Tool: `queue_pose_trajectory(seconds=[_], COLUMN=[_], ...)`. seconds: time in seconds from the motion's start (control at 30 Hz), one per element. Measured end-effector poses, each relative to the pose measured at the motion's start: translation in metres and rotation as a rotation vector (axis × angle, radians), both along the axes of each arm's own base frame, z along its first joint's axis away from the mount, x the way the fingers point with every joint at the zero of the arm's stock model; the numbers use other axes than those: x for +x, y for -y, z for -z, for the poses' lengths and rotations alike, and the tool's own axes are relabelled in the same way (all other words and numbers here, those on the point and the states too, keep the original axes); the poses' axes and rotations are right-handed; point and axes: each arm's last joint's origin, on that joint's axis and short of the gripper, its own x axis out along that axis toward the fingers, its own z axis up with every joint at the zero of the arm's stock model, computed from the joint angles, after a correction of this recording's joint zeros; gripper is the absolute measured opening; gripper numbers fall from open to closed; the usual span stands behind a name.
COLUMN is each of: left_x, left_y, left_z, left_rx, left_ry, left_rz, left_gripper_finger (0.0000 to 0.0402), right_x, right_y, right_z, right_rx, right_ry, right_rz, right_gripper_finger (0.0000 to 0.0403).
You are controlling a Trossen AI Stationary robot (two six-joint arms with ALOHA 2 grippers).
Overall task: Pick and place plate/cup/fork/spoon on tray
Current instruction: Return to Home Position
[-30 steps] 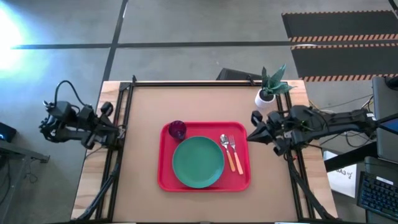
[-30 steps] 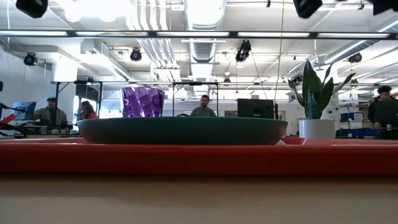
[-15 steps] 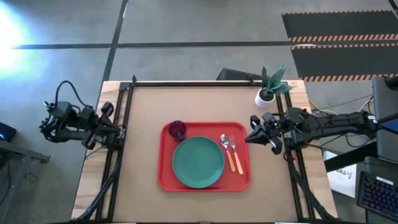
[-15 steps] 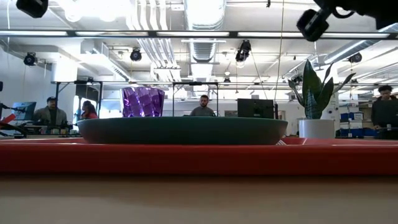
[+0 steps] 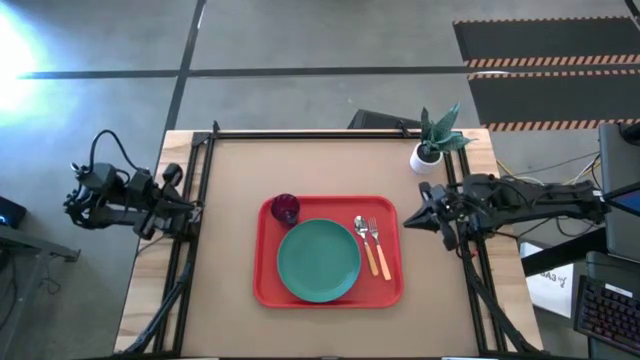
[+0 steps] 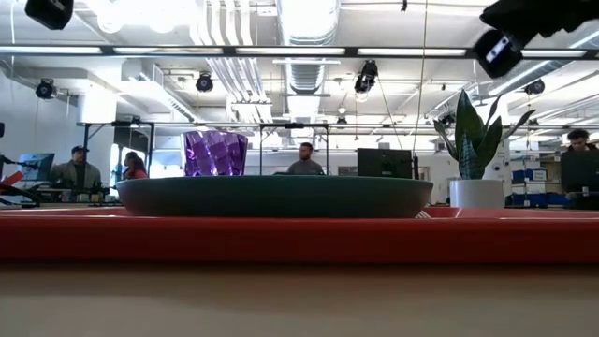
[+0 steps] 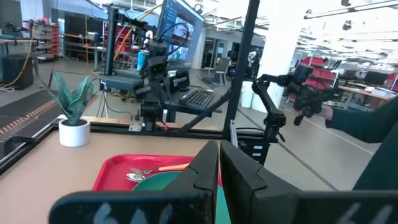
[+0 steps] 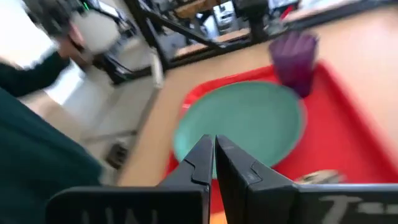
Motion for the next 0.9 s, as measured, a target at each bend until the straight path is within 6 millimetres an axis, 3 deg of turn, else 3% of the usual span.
queue_pose_trajectory(seconds=[0.13,0.27,0.37,0.6,0.73,0.9], left_x=[0.004,0.012,0.023,0.04,0.041,0.04], left_y=[0.0,0.001,0.003,0.005,0.006,0.006], left_z=[0.004,0.016,0.028,0.047,0.047,0.045], left_rx=[0.068,0.095,0.066,0.045,0.044,0.044], left_ry=[0.002,0.026,0.018,0.019,0.041,0.052], left_rz=[-0.002,0.013,0.048,0.067,0.069,0.081], left_gripper_finger=[0.0,0.0,0.0,0.0,0.0,0.0], right_x=[-0.003,-0.007,-0.01,0.009,0.013,0.008], right_y=[0.002,-0.001,-0.002,-0.004,-0.005,-0.004], right_z=[-0.021,-0.039,-0.042,0.003,0.024,0.067], right_rx=[-0.152,-0.351,-0.324,-0.209,-0.213,-0.149], right_ry=[0.079,0.288,0.336,0.165,0.252,0.33], right_rz=[0.041,-0.078,-0.112,-0.121,-0.116,-0.079], right_gripper_finger=[0.0009,0.0009,0.0009,0.0009,0.0009,0.0009])
